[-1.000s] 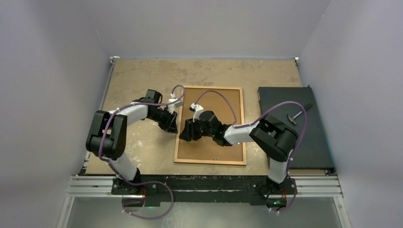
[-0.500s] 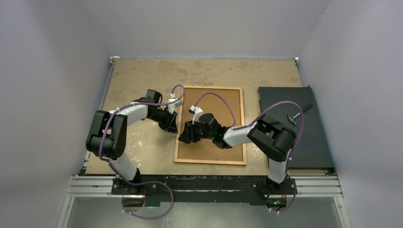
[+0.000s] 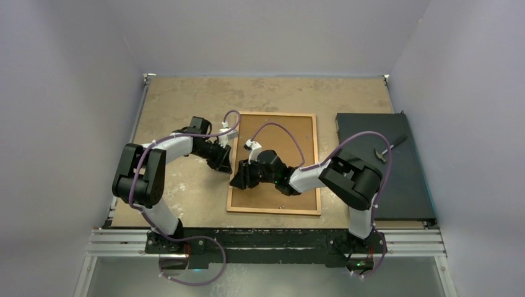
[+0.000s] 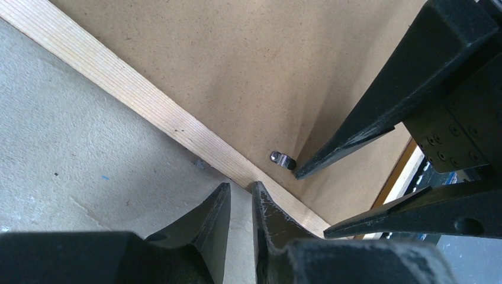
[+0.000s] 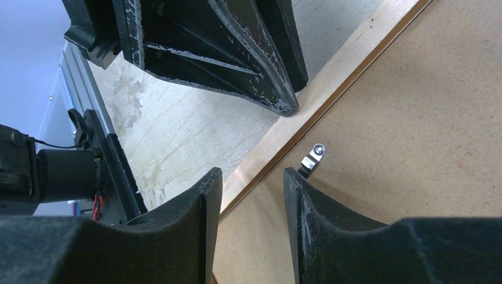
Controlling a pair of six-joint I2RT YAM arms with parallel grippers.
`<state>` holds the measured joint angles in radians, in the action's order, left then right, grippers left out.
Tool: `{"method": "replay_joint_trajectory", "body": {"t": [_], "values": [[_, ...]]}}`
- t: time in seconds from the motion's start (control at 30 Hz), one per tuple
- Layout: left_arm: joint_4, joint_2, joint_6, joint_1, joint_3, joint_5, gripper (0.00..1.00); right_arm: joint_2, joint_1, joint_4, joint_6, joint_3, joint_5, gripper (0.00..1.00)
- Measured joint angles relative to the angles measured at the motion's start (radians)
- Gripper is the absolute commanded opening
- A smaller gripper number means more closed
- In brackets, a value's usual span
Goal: Put the photo into the frame
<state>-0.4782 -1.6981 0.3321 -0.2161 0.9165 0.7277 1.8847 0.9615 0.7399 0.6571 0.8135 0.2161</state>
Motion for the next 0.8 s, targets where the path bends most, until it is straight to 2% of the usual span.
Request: {"method": "replay_joint_trajectory", "body": {"t": [0.23, 0.4, 0.8], "values": [[-0.002, 0.003, 0.0, -0.001, 0.0, 0.0, 0.18, -0.055, 0.001, -0.018, 0.014, -0.043, 0.008, 0.59], [-0.001, 0.004, 0.0, -0.002, 0.0, -0.003, 0.19, -0.132, -0.002, -0.045, 0.015, -0.081, 0.001, 0.61], [0.0, 0.002, 0.0, -0.002, 0.0, -0.009, 0.16, -0.068, -0.006, -0.031, 0.015, -0.051, -0.006, 0.6]]}}
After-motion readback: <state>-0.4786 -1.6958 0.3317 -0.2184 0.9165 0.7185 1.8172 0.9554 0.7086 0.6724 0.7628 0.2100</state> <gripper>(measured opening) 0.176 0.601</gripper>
